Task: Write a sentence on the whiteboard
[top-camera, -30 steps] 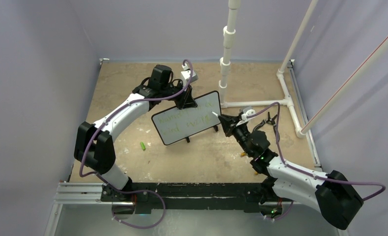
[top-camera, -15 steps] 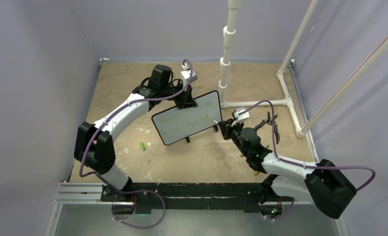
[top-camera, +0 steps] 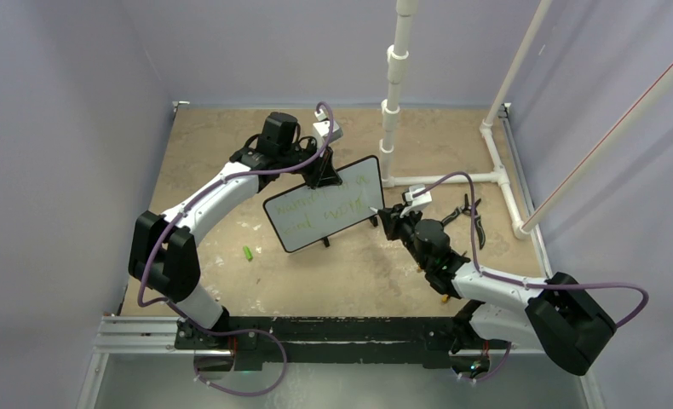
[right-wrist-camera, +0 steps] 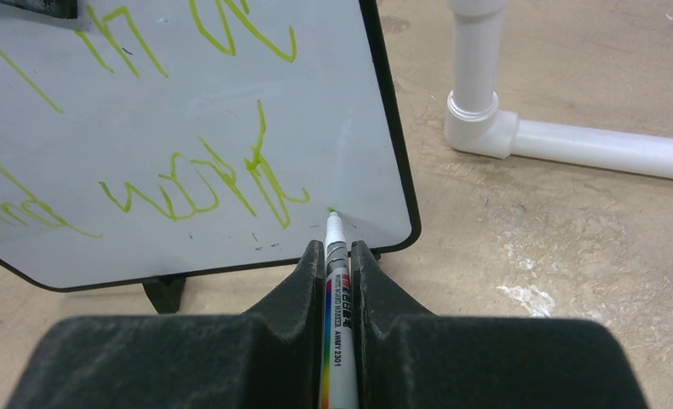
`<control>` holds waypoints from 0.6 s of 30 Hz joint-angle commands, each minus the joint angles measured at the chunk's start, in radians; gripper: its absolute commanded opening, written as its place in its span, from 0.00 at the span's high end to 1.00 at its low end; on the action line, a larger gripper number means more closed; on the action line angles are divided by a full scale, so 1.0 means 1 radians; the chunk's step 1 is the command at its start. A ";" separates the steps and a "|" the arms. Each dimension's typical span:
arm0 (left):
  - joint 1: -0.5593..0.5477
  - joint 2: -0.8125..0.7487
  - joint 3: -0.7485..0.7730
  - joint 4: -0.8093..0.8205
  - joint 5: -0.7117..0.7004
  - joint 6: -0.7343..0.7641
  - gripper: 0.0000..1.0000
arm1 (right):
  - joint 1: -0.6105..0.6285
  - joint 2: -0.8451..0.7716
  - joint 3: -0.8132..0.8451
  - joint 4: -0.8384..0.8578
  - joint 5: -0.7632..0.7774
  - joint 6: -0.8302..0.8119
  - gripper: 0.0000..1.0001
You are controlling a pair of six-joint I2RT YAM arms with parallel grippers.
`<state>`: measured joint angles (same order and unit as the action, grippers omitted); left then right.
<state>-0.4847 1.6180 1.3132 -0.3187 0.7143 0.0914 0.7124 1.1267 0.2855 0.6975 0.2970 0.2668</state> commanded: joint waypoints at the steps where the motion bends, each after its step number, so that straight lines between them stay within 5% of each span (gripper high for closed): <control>1: -0.028 0.039 -0.057 -0.061 0.030 0.015 1.00 | -0.001 -0.001 0.037 0.022 0.034 0.006 1.00; 10: -0.027 0.037 -0.058 -0.047 0.008 0.001 1.00 | -0.001 -0.008 0.039 0.010 0.030 0.008 1.00; 18: -0.032 0.061 -0.052 0.029 -0.042 -0.120 1.00 | -0.002 -0.173 0.002 -0.017 0.003 0.018 1.00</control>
<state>-0.4850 1.6176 1.3067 -0.2897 0.6903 0.0429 0.7124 1.0492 0.2859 0.6689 0.2955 0.2695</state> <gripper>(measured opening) 0.041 0.112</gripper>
